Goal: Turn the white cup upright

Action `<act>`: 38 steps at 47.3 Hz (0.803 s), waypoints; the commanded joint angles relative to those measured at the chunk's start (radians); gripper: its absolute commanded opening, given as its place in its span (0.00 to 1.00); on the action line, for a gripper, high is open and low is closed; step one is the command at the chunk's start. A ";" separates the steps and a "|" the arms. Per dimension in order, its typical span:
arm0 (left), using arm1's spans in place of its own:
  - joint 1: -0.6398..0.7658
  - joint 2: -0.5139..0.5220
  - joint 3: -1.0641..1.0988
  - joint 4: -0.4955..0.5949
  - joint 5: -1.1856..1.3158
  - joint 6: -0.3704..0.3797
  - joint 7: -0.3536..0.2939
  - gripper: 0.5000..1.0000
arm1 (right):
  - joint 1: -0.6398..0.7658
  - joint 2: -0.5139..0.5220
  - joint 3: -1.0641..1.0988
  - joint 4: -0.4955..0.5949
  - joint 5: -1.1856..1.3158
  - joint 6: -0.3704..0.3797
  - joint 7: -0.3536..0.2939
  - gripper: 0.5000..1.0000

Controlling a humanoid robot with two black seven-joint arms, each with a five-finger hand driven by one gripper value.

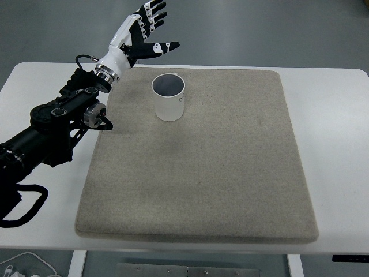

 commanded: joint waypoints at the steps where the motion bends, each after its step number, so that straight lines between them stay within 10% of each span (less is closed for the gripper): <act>1: -0.013 -0.001 0.001 0.015 -0.012 0.033 0.000 0.98 | 0.001 0.000 0.000 0.000 0.000 0.000 0.000 0.86; 18: -0.107 0.037 0.002 0.057 -0.173 0.069 0.002 0.98 | 0.001 0.000 0.000 -0.001 0.000 0.000 0.000 0.86; 38: -0.107 0.028 0.001 0.187 -0.570 -0.009 0.345 0.99 | -0.001 0.000 0.003 0.000 0.000 0.000 0.000 0.86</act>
